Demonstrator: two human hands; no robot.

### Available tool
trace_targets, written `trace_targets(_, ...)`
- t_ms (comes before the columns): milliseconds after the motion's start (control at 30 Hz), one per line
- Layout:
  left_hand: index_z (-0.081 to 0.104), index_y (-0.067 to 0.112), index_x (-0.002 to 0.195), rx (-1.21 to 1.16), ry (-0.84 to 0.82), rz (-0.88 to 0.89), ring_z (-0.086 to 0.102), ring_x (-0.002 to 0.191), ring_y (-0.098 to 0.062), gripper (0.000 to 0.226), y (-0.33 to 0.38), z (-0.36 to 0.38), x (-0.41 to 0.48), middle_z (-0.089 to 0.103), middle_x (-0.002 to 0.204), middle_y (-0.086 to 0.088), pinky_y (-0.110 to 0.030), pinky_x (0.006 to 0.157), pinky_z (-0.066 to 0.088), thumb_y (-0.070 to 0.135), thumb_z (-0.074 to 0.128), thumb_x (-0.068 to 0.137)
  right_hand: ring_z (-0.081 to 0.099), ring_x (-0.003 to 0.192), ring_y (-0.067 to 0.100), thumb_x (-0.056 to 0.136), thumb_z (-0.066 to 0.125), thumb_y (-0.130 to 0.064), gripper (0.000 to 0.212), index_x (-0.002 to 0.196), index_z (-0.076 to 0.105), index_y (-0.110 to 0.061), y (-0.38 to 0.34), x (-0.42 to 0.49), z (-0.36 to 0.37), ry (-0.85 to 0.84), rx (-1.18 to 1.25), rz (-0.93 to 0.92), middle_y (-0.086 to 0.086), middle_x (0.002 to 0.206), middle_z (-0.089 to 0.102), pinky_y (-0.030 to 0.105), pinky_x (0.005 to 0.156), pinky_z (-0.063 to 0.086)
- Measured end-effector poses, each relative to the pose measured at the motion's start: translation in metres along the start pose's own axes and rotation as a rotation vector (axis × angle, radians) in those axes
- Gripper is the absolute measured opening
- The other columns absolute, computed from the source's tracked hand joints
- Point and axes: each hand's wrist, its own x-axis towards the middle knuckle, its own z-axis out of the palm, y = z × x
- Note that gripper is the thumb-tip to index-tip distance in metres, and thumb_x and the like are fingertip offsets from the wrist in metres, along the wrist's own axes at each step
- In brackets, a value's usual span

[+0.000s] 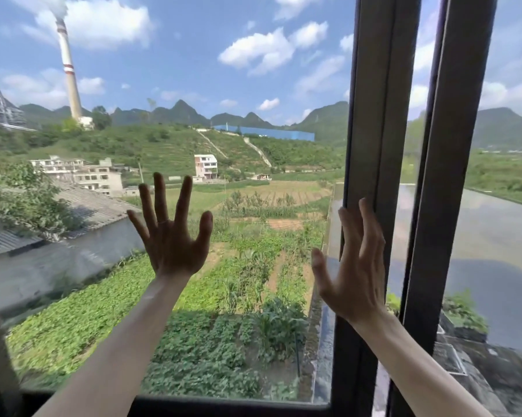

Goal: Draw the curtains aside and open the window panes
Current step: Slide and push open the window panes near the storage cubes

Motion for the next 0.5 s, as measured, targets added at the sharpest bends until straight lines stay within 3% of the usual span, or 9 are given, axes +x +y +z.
trace_targets(167, 0.014, 0.043, 0.154, 0.043, -0.055, -0.01, -0.005, 0.153, -0.027, 0.067, -0.037, -0.017, 0.006, -0.001, 0.167, -0.001, -0.063, 0.117, 0.001, 0.065, 0.028, 0.092, 0.017, 0.151, 0.034, 0.084, 0.07, -0.017, 0.078, 0.148, 0.029, 0.0, -0.015, -0.01, 0.005, 0.02, 0.167, 0.077, 0.025, 0.159, 0.016, 0.041, 0.121, 0.019)
trace_targets(300, 0.002, 0.05, 0.152, 0.136, -0.127, -0.013, -0.008, 0.152, -0.023, 0.068, -0.062, -0.035, 0.012, -0.014, 0.165, 0.008, -0.065, 0.116, 0.002, 0.069, 0.026, 0.091, 0.015, 0.152, 0.026, 0.086, 0.067, -0.03, 0.085, 0.153, 0.021, -0.007, -0.032, -0.019, 0.014, 0.018, 0.269, 0.233, 0.018, 0.162, 0.014, 0.042, 0.122, 0.018)
trace_targets(400, -0.003, 0.054, 0.15, 0.172, -0.166, -0.038, -0.008, 0.152, -0.021, 0.067, -0.07, -0.046, 0.014, -0.016, 0.164, 0.012, -0.063, 0.116, -0.001, 0.071, 0.023, 0.091, 0.037, 0.144, 0.023, 0.088, 0.052, -0.052, 0.081, 0.155, 0.019, -0.02, -0.044, -0.027, 0.02, -0.076, 0.424, 0.592, 0.006, 0.158, 0.034, 0.04, 0.114, 0.033)
trace_targets(500, 0.008, 0.048, 0.152, 0.132, -0.143, -0.116, 0.011, 0.15, -0.03, 0.064, -0.066, -0.052, 0.01, 0.001, 0.166, 0.001, -0.064, 0.116, 0.012, 0.063, 0.031, 0.094, 0.053, 0.129, 0.022, 0.089, 0.047, -0.052, 0.07, 0.151, 0.031, -0.023, -0.049, -0.029, 0.027, -0.127, 0.5, 0.697, 0.002, 0.145, 0.053, 0.035, 0.105, 0.042)
